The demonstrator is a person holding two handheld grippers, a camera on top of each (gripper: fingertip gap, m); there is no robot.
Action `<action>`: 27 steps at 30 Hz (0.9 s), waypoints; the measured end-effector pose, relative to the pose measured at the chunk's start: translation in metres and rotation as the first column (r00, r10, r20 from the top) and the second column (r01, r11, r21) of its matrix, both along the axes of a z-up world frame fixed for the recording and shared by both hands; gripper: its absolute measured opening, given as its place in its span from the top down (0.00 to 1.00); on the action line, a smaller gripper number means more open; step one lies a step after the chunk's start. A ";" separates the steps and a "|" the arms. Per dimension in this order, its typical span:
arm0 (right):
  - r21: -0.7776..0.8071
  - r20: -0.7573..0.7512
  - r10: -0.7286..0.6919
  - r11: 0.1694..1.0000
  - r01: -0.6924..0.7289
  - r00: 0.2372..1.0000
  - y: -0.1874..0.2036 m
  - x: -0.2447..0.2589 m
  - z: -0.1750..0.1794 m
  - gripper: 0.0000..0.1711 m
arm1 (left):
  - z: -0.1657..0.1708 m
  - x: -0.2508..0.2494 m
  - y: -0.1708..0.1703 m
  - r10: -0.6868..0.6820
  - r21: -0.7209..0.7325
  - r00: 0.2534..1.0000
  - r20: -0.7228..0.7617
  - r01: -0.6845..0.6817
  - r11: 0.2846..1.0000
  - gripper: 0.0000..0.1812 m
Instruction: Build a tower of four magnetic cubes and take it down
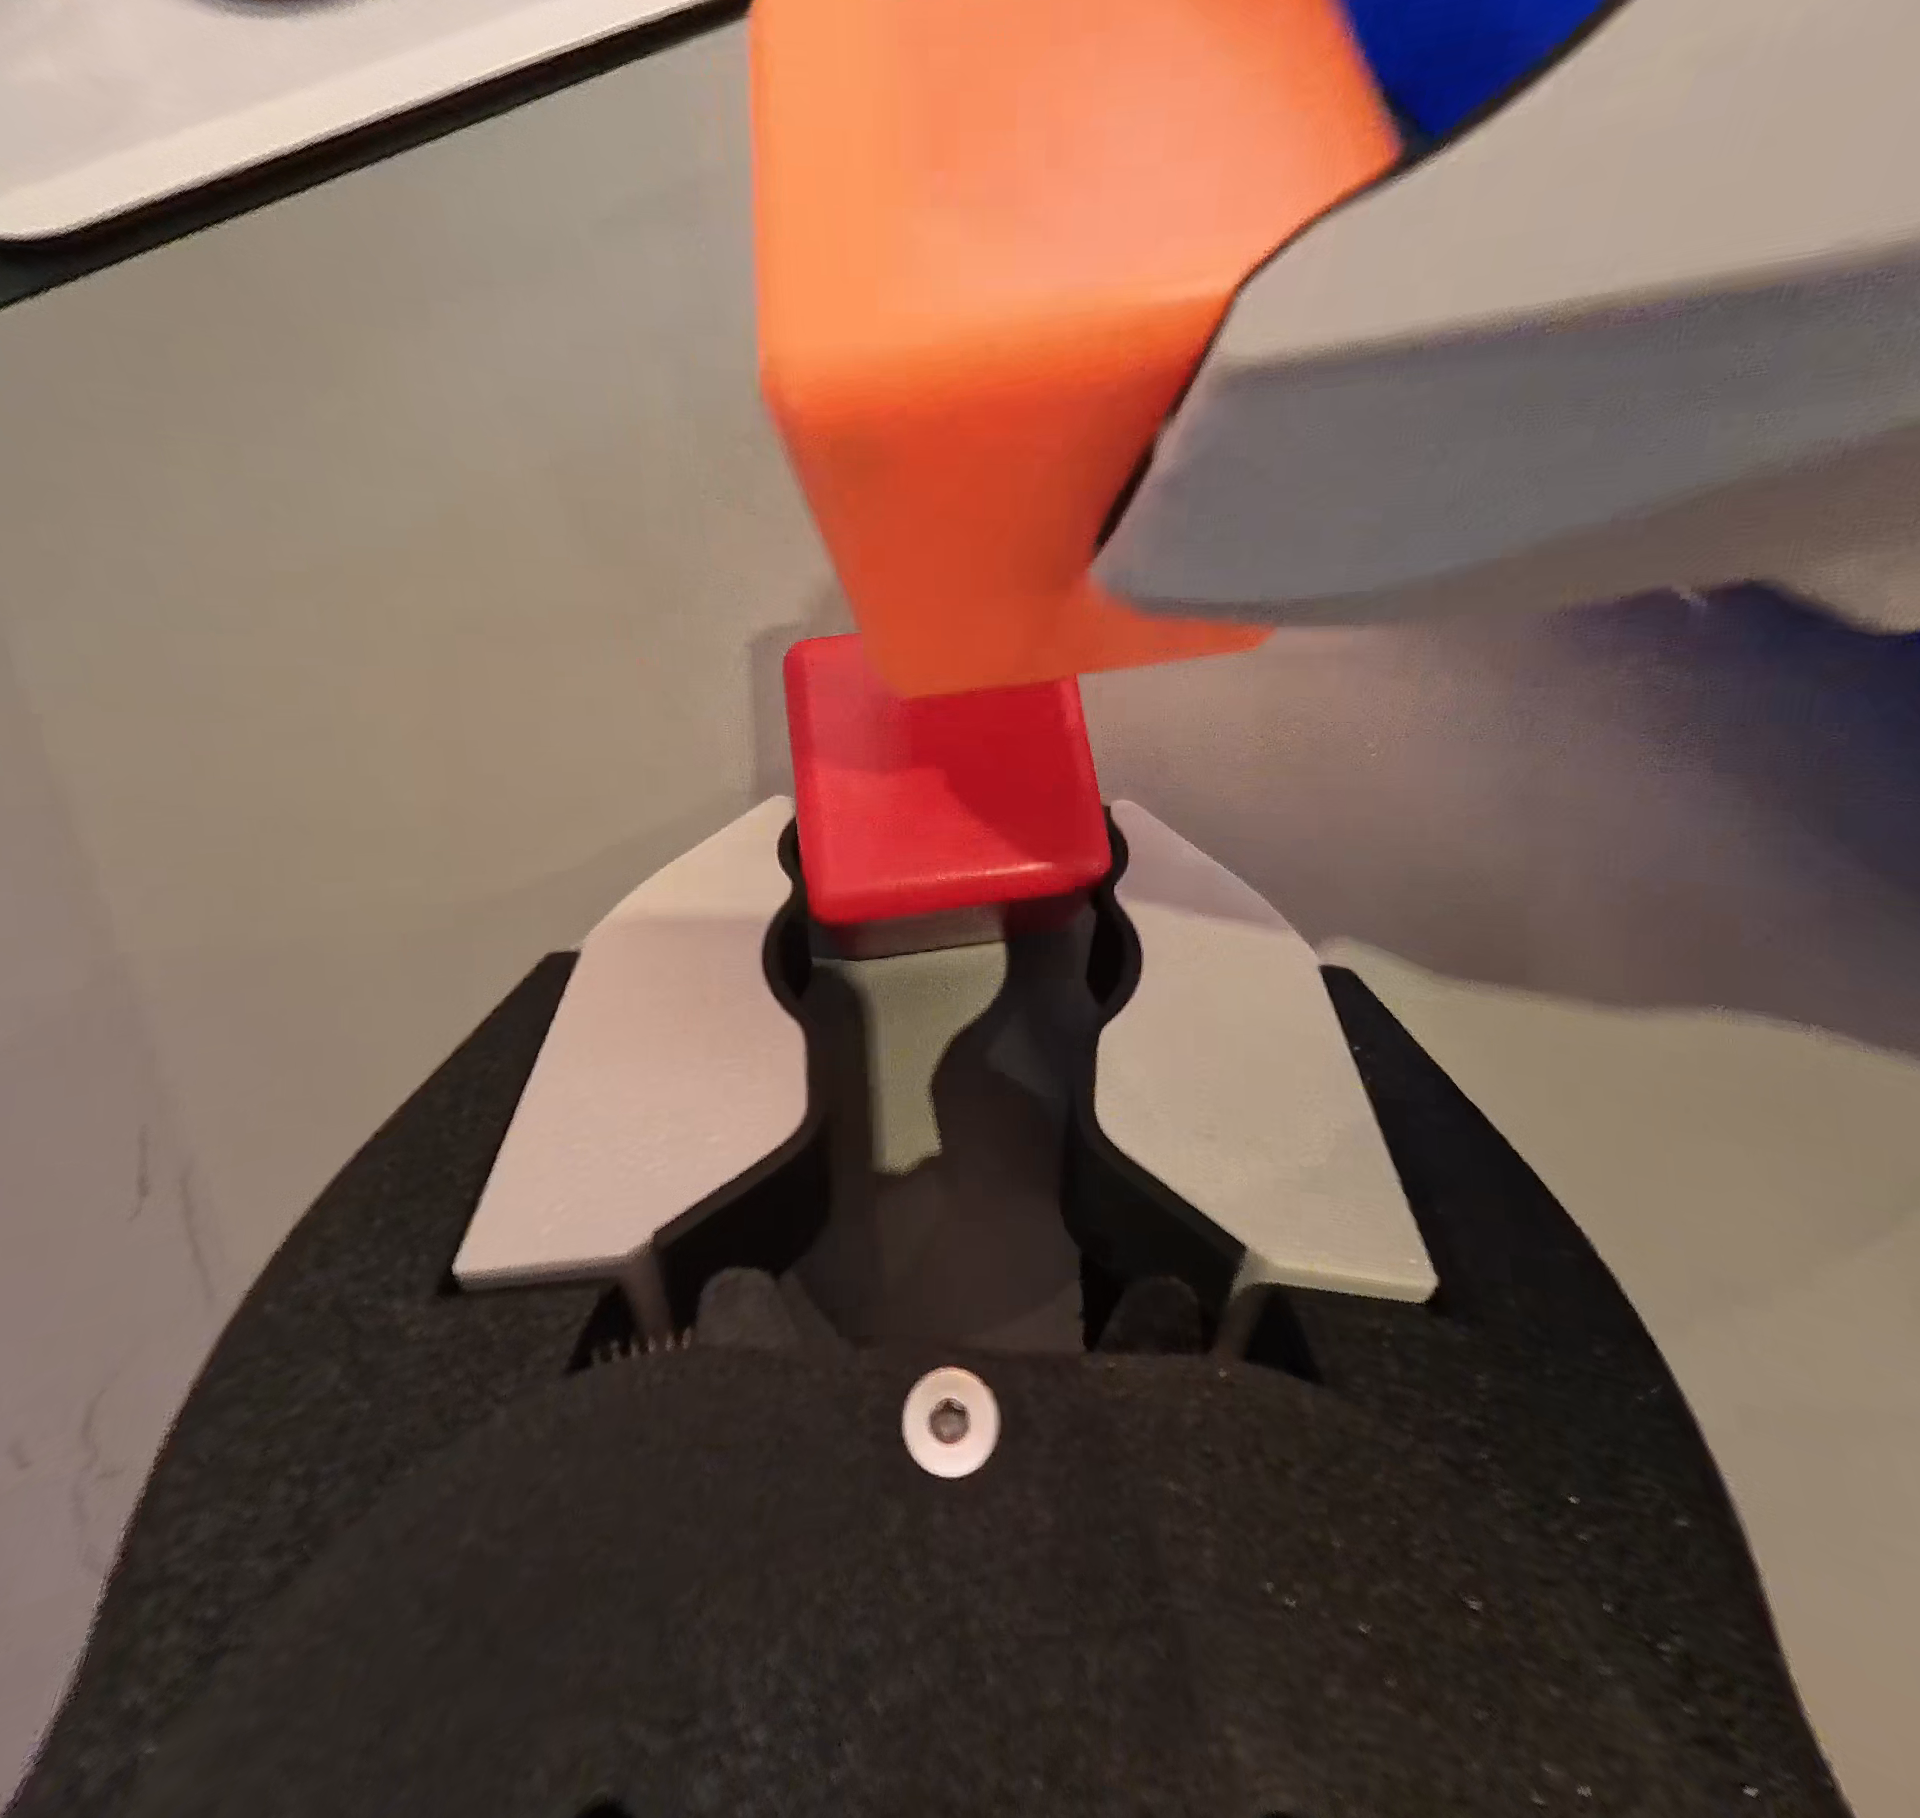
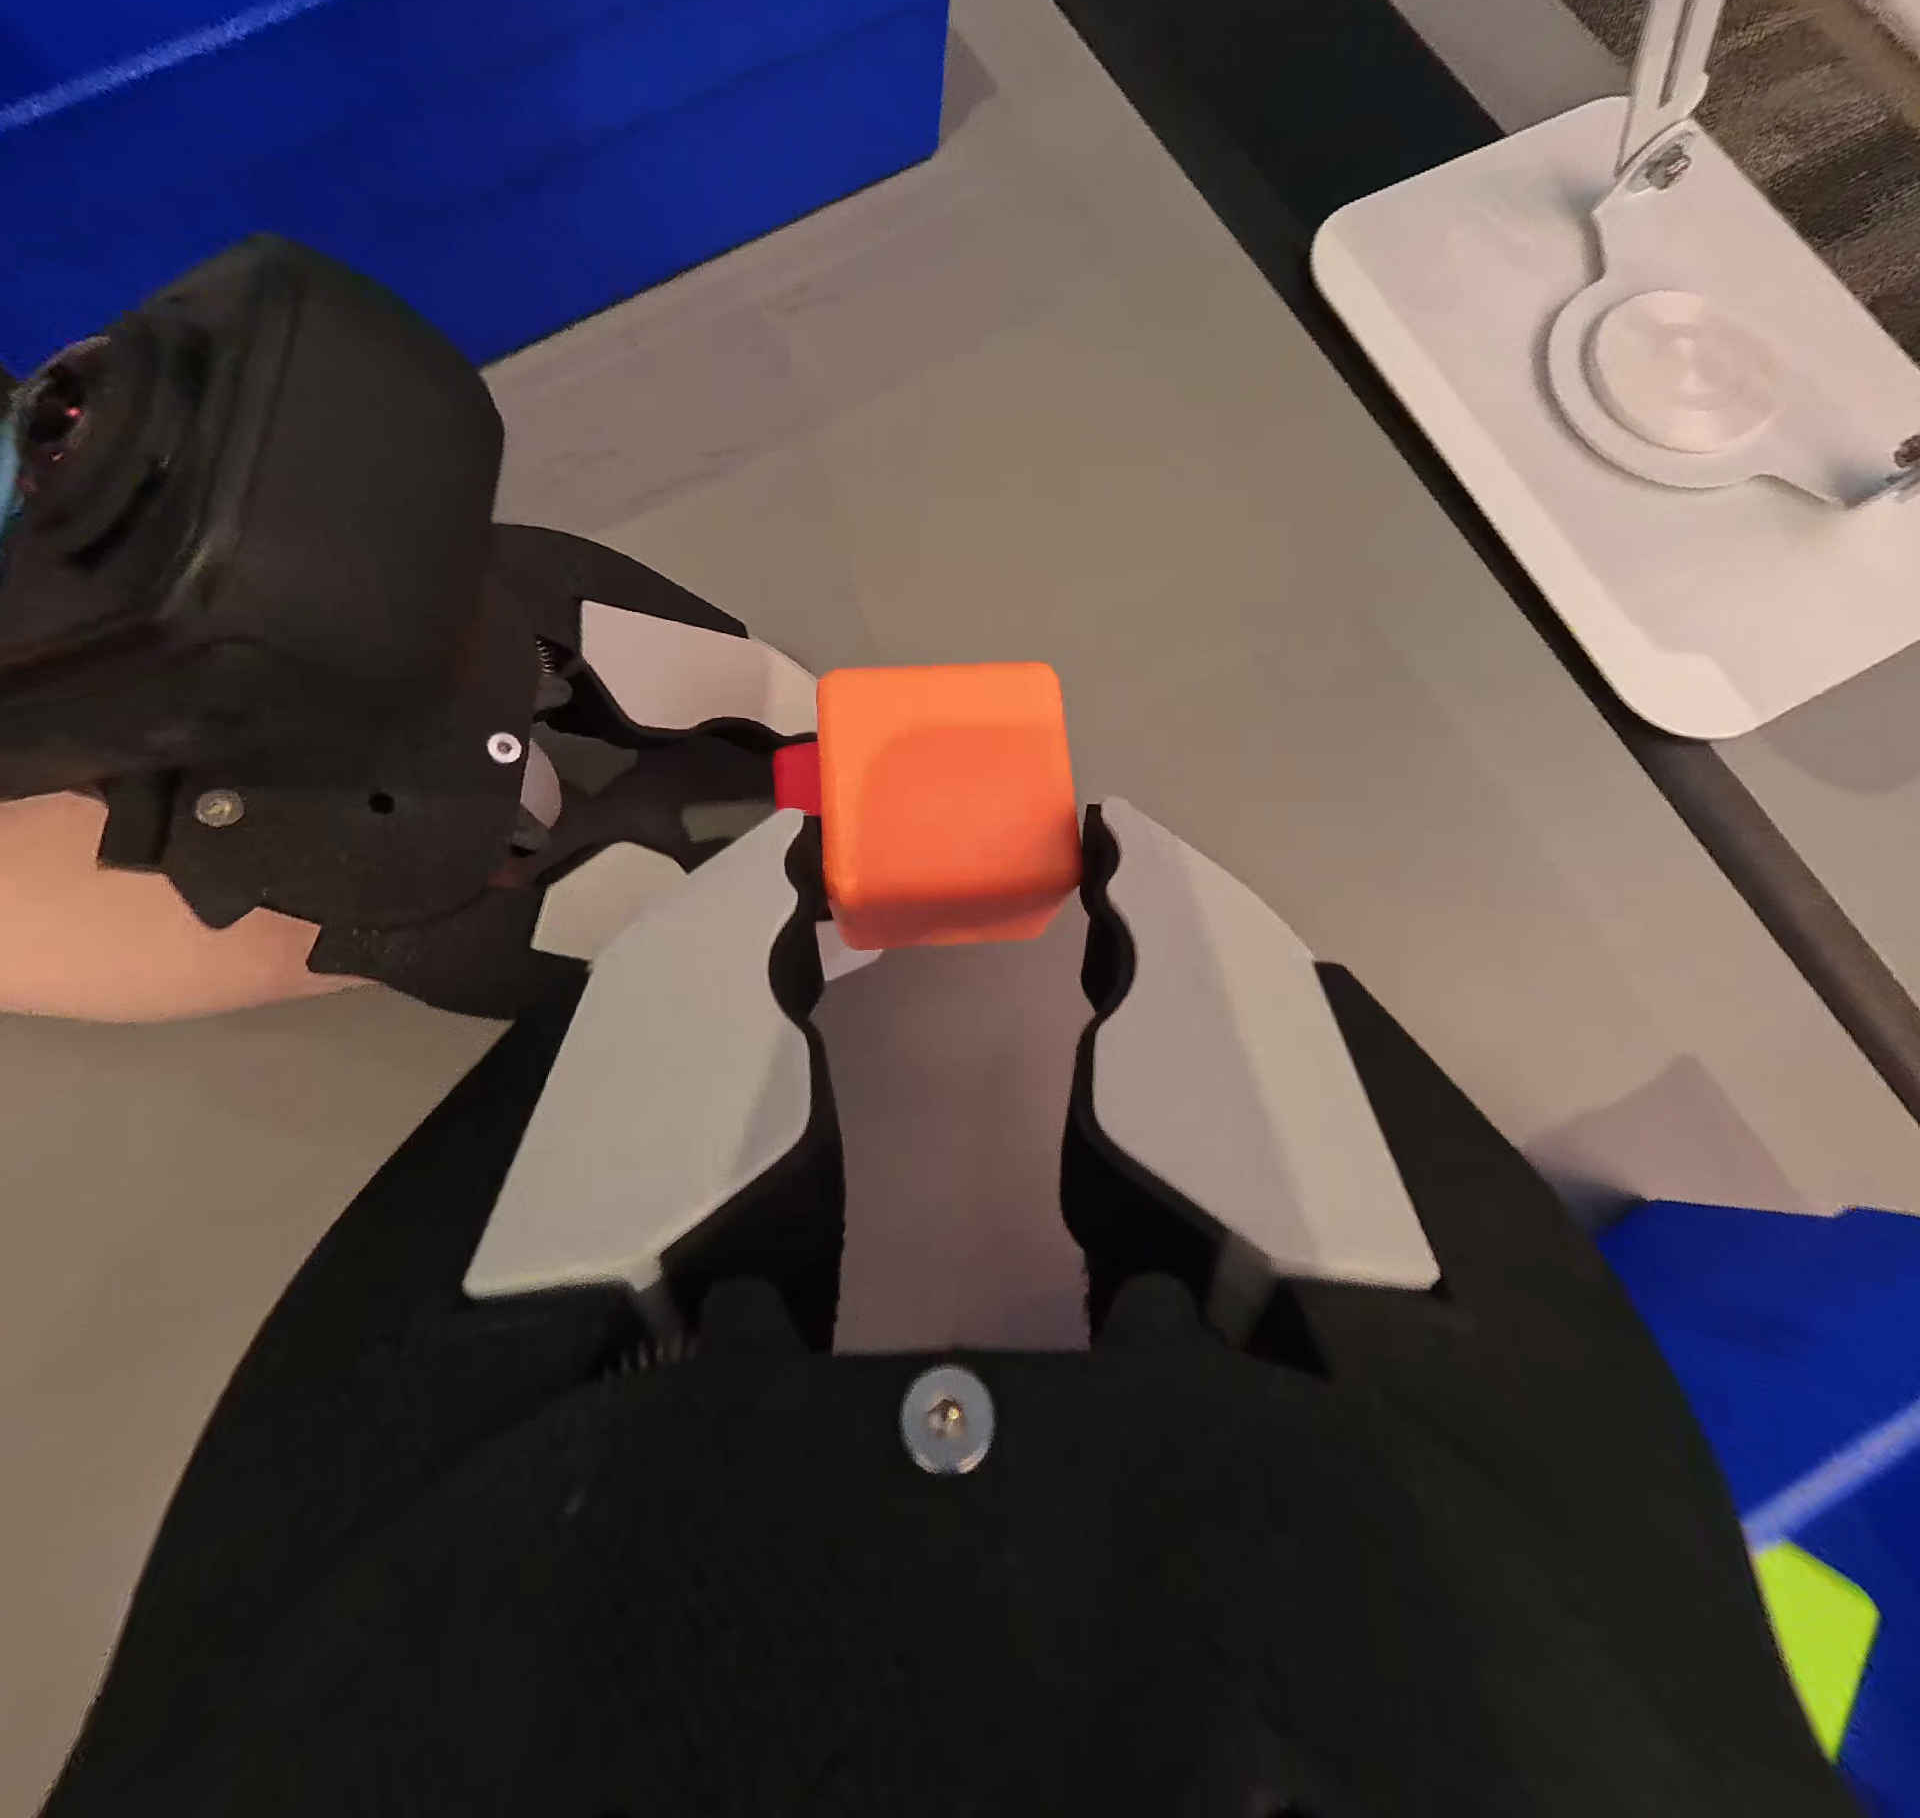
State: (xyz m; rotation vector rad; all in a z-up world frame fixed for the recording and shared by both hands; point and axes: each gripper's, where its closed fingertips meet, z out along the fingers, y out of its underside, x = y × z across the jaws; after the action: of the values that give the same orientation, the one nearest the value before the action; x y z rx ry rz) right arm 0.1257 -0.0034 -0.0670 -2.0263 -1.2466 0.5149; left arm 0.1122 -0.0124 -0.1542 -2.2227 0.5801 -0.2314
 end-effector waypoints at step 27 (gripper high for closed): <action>-0.226 0.609 -0.246 0.857 0.463 0.754 -0.046 0.299 -0.052 0.71 | 0.000 0.003 -0.002 -0.030 -0.007 1.000 0.008 0.030 1.000 0.72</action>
State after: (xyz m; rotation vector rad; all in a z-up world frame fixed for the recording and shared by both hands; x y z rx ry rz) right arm 0.4252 -0.0491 -0.1192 -2.8019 -1.0676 -0.0744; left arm 0.1155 -0.0147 -0.1544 -2.2197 0.6088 -0.2581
